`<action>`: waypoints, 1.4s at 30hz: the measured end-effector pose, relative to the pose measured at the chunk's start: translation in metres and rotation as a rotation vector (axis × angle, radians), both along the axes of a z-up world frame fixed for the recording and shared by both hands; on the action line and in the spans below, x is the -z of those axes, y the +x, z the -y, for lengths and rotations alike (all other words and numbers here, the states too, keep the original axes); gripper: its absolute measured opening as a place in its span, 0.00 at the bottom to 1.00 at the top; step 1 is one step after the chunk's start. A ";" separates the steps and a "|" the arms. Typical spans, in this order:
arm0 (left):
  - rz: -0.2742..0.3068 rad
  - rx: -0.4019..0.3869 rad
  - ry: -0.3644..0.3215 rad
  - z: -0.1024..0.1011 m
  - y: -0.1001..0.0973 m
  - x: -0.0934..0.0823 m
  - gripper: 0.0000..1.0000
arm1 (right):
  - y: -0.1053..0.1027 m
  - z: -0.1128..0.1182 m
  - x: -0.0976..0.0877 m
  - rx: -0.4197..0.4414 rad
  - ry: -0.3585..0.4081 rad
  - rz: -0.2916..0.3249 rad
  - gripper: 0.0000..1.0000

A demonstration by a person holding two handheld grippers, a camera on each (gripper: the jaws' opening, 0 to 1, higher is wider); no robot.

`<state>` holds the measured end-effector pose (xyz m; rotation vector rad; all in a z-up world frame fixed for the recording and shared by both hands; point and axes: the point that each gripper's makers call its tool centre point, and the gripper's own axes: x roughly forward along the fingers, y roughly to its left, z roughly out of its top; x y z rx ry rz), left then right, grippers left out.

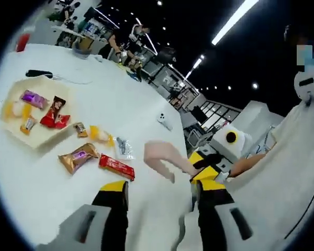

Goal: Place the target food into the container with the food tongs after gripping and lifting it, then release it inside without dropping or visibly crushing the food.

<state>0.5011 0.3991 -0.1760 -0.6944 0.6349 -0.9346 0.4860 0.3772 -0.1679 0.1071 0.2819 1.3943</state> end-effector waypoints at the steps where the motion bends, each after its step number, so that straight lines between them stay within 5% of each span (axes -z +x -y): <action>1: -0.015 -0.019 -0.032 -0.002 0.002 -0.004 0.50 | -0.001 0.000 -0.002 -0.003 0.006 -0.005 0.06; 2: -0.036 -0.060 -0.095 -0.007 0.006 -0.011 0.50 | -0.003 0.000 -0.007 -0.004 0.029 -0.022 0.06; 6: -0.041 -0.041 -0.122 -0.002 0.001 -0.014 0.43 | -0.011 -0.005 -0.019 -0.016 0.073 -0.043 0.06; 9: -0.077 0.017 -0.231 0.008 -0.010 -0.025 0.18 | -0.012 -0.011 -0.010 -0.025 0.045 -0.041 0.06; 10: -0.076 -0.023 -0.228 0.006 -0.007 -0.024 0.18 | -0.015 -0.010 -0.008 -0.044 0.036 -0.038 0.06; 15: 0.008 -0.014 -0.197 -0.001 -0.009 -0.025 0.16 | -0.013 -0.011 -0.008 -0.030 0.044 -0.097 0.07; 16: 0.080 -0.009 -0.180 -0.003 -0.010 -0.028 0.16 | -0.012 -0.010 -0.009 -0.024 0.048 -0.095 0.08; 18: 0.155 -0.032 -0.100 -0.012 -0.008 -0.023 0.16 | 0.001 -0.006 -0.019 0.037 0.109 -0.140 0.18; 20: 0.146 -0.038 -0.119 -0.018 -0.012 -0.025 0.16 | 0.006 -0.004 -0.022 0.049 0.134 -0.162 0.41; 21: 0.139 -0.050 -0.172 -0.023 -0.012 -0.034 0.16 | 0.004 -0.004 -0.019 0.011 0.136 -0.226 0.48; 24: 0.180 -0.058 -0.227 -0.023 -0.012 -0.050 0.16 | -0.001 -0.011 -0.014 -0.027 0.115 -0.254 0.63; 26: 0.181 -0.023 -0.237 -0.018 -0.016 -0.056 0.16 | -0.007 -0.014 -0.011 -0.048 0.106 -0.256 0.56; 28: 0.182 0.006 -0.237 -0.011 -0.020 -0.058 0.15 | -0.015 -0.015 -0.006 -0.085 0.081 -0.288 0.34; 29: 0.224 -0.008 -0.209 -0.012 -0.017 -0.057 0.16 | -0.020 -0.015 -0.004 -0.101 0.073 -0.298 0.37; 31: 0.203 0.008 -0.225 -0.009 -0.020 -0.057 0.16 | -0.028 -0.016 0.000 -0.114 0.047 -0.323 0.31; 36: 0.158 0.055 -0.183 0.001 -0.027 -0.047 0.15 | -0.033 -0.010 0.004 -0.135 0.017 -0.249 0.19; 41: 0.161 0.058 -0.191 0.008 -0.025 -0.048 0.17 | -0.034 -0.012 0.003 -0.136 0.018 -0.215 0.16; 42: 0.127 0.078 -0.180 0.014 -0.027 -0.044 0.18 | -0.034 -0.017 0.003 -0.144 0.017 -0.200 0.16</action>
